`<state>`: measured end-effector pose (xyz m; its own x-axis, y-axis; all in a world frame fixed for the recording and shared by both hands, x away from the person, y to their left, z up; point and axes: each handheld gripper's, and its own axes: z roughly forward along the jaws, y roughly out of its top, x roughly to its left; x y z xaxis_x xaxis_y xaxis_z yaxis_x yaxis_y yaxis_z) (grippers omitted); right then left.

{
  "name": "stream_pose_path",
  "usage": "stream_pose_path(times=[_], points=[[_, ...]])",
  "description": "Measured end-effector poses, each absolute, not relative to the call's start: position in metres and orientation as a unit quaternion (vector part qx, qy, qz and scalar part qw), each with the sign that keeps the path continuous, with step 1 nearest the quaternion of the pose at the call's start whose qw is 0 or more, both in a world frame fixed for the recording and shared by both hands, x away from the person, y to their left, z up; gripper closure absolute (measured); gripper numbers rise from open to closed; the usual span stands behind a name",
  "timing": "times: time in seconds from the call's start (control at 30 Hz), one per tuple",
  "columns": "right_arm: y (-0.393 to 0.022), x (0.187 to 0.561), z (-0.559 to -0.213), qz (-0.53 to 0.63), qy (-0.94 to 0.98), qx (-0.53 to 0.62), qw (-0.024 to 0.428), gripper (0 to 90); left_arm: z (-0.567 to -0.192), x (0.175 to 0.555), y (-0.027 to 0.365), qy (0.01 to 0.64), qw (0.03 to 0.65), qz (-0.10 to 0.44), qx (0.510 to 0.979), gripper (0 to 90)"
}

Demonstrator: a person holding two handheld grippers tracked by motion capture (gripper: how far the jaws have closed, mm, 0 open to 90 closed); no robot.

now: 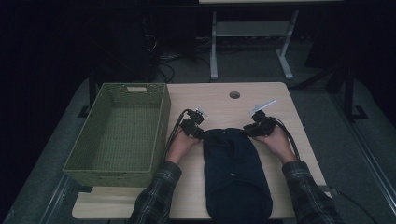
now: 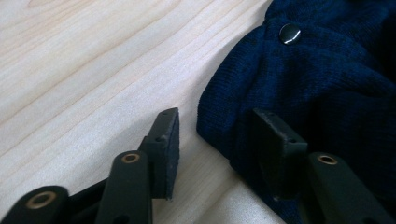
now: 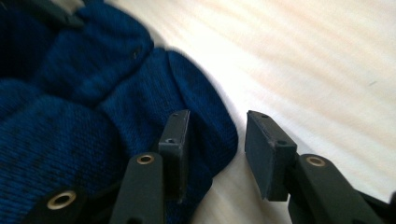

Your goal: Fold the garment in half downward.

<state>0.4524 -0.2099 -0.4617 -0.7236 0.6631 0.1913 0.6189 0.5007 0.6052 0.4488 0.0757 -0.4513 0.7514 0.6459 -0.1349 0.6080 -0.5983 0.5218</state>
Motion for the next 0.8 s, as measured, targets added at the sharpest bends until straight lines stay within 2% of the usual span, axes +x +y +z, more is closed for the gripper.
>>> stream_pose_path(times=[0.17, 0.33, 0.57, 0.8], points=[[-0.210, 0.451, -0.464, 0.340, 0.863, 0.372, 0.028, 67.5, -0.452, 0.450, 0.074, 0.344, 0.284, 0.025, 0.895, 62.9], [-0.208, 0.452, -0.464, 0.340, 0.864, 0.370, 0.020, 78.5, -0.451, 0.450, 0.072, 0.341, 0.282, 0.015, 0.897, 77.6], [-0.208, 0.451, -0.461, 0.335, 0.868, 0.365, 0.029, 80.4, -0.445, 0.451, 0.073, 0.345, 0.284, 0.026, 0.894, 80.5], [-0.214, 0.450, -0.444, 0.344, 0.861, 0.371, 0.048, 80.5, -0.419, 0.453, 0.072, 0.341, 0.309, 0.051, 0.886, 81.4]])
